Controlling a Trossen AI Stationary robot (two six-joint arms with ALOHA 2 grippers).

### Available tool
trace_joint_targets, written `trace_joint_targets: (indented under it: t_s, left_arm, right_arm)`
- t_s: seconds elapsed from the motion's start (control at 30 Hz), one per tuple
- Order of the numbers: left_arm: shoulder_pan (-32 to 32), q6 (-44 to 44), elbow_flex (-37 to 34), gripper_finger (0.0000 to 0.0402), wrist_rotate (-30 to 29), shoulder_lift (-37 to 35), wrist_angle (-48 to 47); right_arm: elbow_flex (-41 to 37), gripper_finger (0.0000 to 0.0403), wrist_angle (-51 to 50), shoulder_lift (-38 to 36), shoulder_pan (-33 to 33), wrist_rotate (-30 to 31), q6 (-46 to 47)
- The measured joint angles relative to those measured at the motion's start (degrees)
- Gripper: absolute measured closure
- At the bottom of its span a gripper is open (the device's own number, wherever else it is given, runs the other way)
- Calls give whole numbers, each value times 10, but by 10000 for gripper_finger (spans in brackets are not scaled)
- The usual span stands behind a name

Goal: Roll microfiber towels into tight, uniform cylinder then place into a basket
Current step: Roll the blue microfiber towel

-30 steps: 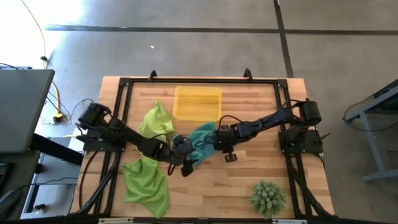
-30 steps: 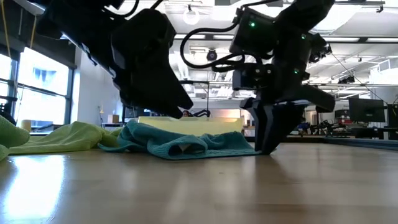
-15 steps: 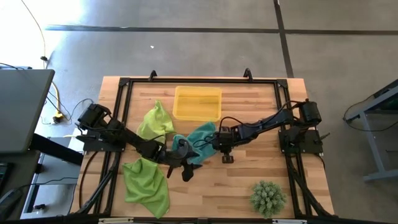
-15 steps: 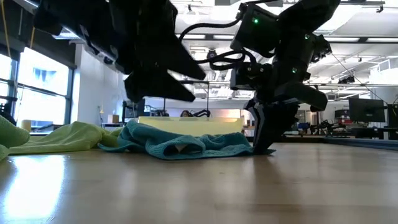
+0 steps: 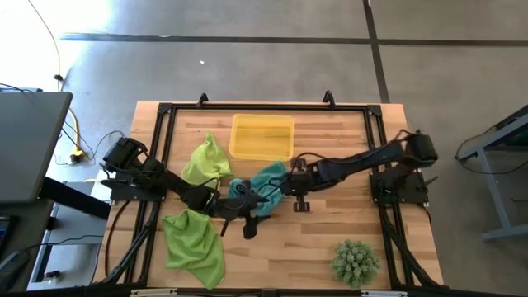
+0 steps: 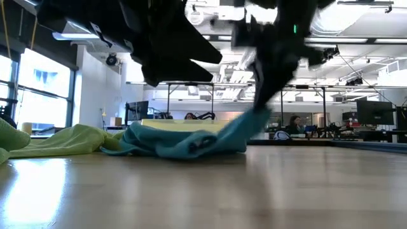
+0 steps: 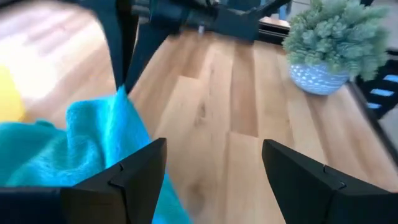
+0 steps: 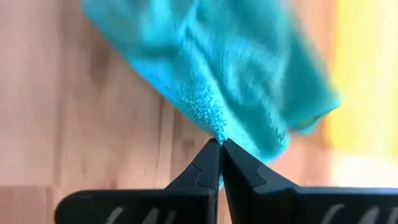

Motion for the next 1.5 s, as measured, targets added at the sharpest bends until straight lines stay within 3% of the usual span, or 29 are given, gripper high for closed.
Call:
trace_joint_targets:
  t_s: [0.27, 0.5, 0.83, 1.0, 1.07, 1.17, 1.23, 1.27, 1.4, 1.5]
  left_arm:
    - [9, 104, 0, 147, -102, 0, 75]
    - [24, 242, 3, 147, -116, 0, 171]
    - [23, 145, 4, 147, -80, 0, 37]
    - [18, 115, 4, 147, -63, 0, 31]
    - [16, 121, 9, 147, -68, 0, 41]
    - [14, 145, 20, 147, -68, 0, 66]
    - [11, 164, 30, 147, -68, 0, 68]
    - [11, 173, 36, 147, -68, 0, 68]
    - [7, 186, 50, 147, -68, 0, 69]
    - [4, 187, 55, 147, -68, 0, 69]
  right_arm:
    - [26, 402, 21, -88, 28, 96, -5]
    - [57, 403, 28, -136, 37, 161, -62]
    - [96, 403, 30, -188, 28, 217, -123]
    - [103, 403, 72, -197, 22, 248, -144]
    - [103, 403, 66, -197, 20, 177, -185]
    - [103, 403, 27, -197, 21, -15, -282]
    - [102, 403, 12, -196, 23, -54, -323]
    - [102, 403, 23, -196, 23, -35, -315]
    - [102, 403, 92, -196, 20, 178, -162]
    - [102, 403, 83, -195, 21, 195, -166]
